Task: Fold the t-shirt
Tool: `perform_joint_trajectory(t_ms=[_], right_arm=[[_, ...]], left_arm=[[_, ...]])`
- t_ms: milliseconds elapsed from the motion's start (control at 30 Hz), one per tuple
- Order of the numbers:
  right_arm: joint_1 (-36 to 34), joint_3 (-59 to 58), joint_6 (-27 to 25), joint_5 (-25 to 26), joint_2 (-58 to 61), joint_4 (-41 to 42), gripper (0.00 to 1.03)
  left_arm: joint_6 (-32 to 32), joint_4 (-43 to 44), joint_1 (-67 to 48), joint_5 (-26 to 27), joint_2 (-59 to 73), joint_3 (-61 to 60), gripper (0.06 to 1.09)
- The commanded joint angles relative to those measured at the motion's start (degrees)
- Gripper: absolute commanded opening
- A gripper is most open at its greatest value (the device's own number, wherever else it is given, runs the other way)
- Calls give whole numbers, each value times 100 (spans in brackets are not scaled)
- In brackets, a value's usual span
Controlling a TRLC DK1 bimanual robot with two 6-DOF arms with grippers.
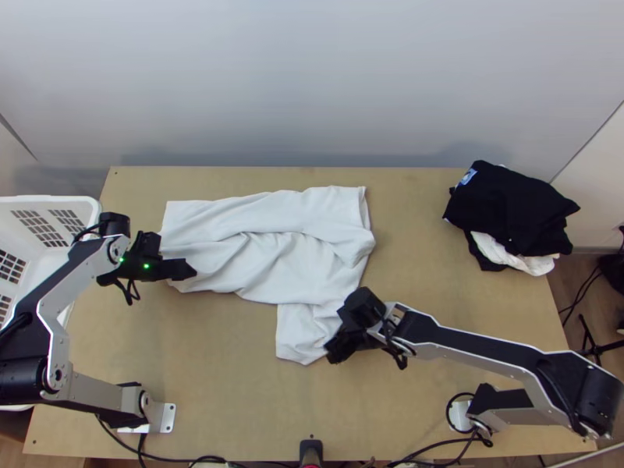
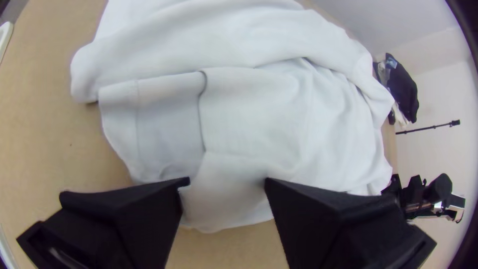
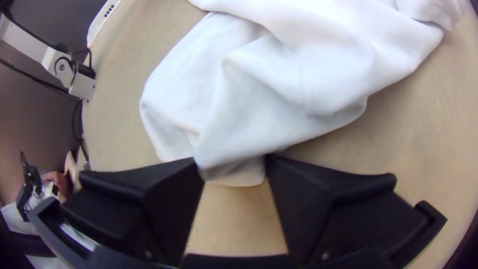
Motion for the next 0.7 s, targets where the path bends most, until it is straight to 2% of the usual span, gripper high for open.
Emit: perform_joint_trajectory(t_ms=[0, 33, 67, 333, 533, 667], right_arm=[[81, 400, -293, 310, 58, -378, 3], [72, 409, -293, 310, -22, -396, 3], [72, 391, -284, 310, -83, -405, 3], [-7, 418, -275, 310, -250, -563, 3], [-60, 1209, -381, 231, -786, -2180, 3], [-578, 1718, -504, 143, -1147, -2646, 3]], left_arm=[[-70, 220, -220, 11, -160, -119, 27], [-52, 229, -220, 11, -178, -119, 15], [-44, 229, -211, 11, -178, -110, 9], [159, -96, -35, 2, -195, -110, 10], [352, -984, 237, -50, -749, 285, 10], [440, -1704, 361, -50, -1065, 804, 10]])
